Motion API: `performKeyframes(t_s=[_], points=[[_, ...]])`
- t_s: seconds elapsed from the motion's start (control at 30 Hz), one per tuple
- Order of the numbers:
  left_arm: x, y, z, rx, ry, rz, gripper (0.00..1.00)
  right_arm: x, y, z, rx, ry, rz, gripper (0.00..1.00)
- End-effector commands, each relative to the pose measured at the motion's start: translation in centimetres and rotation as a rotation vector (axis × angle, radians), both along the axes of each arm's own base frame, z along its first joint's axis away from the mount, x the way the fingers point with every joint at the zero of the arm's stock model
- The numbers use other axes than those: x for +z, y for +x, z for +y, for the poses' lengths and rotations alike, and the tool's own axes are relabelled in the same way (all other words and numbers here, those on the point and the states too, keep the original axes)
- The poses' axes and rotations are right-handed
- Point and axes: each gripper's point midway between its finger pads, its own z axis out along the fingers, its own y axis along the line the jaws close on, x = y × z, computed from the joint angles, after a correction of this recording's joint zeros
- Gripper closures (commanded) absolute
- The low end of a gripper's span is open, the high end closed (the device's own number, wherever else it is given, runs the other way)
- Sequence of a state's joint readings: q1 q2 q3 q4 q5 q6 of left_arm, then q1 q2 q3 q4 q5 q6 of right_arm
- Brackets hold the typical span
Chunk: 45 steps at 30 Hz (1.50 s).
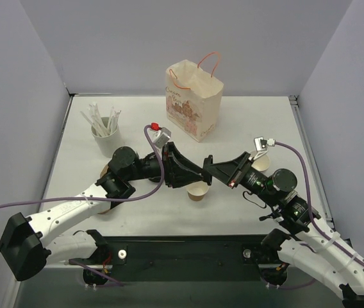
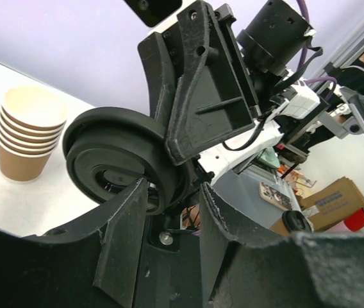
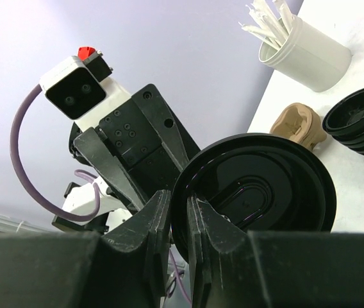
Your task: Pack the takeout coffee
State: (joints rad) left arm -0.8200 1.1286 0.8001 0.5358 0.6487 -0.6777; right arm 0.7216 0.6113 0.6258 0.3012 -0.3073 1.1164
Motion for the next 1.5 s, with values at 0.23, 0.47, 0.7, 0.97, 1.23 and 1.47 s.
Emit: performKeyframes(t_s=[0.23, 0.47, 0.7, 0.97, 1.23, 1.47], points=[[1.3, -1.2, -0.2, -0.076, -0.102, -0.01, 0.58, 2.6, -0.8, 0.4, 0.045, 0.093, -0.065, 0.85], [0.8, -1.1, -0.5, -0.073, -0.094, 0.001, 0.61, 2.7, -0.8, 0.5, 0.048, 0.11, -0.067, 0.85], [-0.1, -0.1, -0.6, -0.02, -0.066, 0.009, 0.59, 2.7, -0.8, 0.6, 0.055, 0.113, -0.06, 0.84], [0.8, -0.8, -0.4, -0.047, -0.105, 0.004, 0.63, 2.6, -0.8, 0.7, 0.057, 0.112, -0.061, 0.84], [0.5, -0.9, 0.2, -0.026, -0.101, 0.034, 1.0, 1.3, -0.5, 0.1, 0.019, 0.028, -0.049, 0.67], [-6.7, 4.5, 3.2, 0.347, 0.346, 0.138, 1.0, -2.4, 0.8, -6.2, -0.26, -0.348, 0.01, 0.23]])
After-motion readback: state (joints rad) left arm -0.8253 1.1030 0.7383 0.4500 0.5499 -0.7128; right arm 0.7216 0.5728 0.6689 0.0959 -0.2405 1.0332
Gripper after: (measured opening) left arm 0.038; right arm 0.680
